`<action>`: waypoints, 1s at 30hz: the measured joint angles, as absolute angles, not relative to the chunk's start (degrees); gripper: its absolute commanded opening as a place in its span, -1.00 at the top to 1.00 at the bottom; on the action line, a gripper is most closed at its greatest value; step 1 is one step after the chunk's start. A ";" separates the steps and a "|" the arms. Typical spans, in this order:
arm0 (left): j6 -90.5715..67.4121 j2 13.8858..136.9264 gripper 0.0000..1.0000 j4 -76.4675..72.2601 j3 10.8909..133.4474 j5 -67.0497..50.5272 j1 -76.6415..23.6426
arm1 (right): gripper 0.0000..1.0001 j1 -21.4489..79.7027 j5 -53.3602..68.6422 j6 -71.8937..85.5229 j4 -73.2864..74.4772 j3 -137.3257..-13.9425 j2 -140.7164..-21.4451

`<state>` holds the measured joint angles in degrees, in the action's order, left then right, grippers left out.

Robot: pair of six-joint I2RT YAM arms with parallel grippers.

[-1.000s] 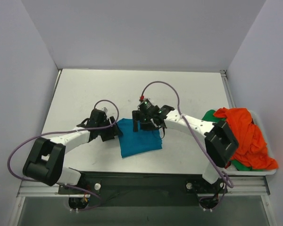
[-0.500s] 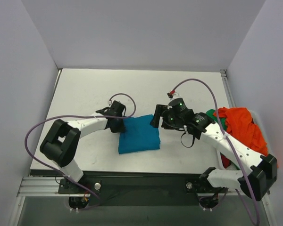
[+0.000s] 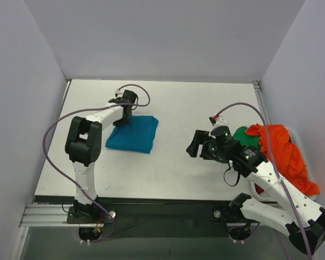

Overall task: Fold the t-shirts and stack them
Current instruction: Put the neatly folded tshirt into the corner of the board with the left arm

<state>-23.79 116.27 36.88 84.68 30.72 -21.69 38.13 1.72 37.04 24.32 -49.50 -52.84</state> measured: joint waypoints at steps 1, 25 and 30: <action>-21.91 117.40 1.00 36.97 86.56 31.11 -20.45 | -0.41 37.87 1.69 36.77 24.49 -49.28 -52.66; 3.79 149.88 1.00 37.91 134.93 35.46 -5.96 | -0.38 31.81 2.94 24.95 27.53 -51.27 -60.69; 6.39 150.63 1.00 36.56 136.75 35.09 -2.72 | -0.38 31.16 3.92 24.36 27.53 -51.27 -62.43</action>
